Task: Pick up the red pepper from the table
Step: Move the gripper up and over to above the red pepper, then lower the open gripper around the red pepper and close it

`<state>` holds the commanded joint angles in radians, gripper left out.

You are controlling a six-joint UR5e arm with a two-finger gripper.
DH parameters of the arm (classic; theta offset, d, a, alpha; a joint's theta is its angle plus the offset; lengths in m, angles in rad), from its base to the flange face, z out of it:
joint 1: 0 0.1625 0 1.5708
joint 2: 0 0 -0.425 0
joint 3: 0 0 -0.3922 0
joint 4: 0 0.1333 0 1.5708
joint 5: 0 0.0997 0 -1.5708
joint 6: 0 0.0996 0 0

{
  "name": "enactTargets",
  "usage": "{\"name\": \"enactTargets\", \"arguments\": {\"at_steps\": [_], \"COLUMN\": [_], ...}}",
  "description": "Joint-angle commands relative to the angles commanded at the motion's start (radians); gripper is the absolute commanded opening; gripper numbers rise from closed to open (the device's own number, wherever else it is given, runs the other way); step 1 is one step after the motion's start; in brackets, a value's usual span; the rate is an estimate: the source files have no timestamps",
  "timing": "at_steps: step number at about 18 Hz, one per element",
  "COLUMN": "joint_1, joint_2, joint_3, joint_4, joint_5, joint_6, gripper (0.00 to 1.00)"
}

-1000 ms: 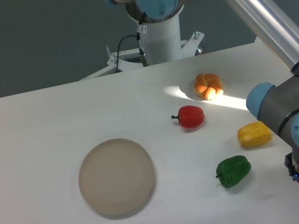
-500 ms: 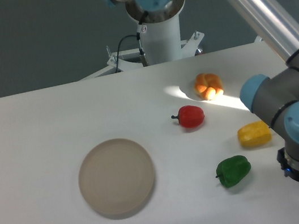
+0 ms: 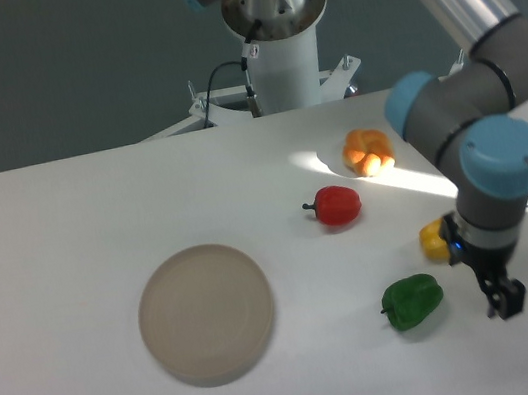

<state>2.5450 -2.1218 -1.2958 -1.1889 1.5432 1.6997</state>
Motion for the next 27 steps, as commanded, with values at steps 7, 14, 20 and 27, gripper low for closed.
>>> {"name": "enactTargets", "arguments": {"at_steps": [7, 14, 20, 27], "joint_1": [-0.032, -0.061, -0.063, -0.068], "joint_2": [0.170, 0.247, 0.259, 0.258], "joint_3": [-0.258, -0.456, -0.520, -0.553], "joint_4": [0.011, 0.095, 0.130, 0.190], "joint_5": [0.015, 0.048, 0.041, 0.023], "joint_6": [0.017, 0.044, 0.032, 0.029], "gripper": [1.00, 1.00, 1.00, 1.00]}}
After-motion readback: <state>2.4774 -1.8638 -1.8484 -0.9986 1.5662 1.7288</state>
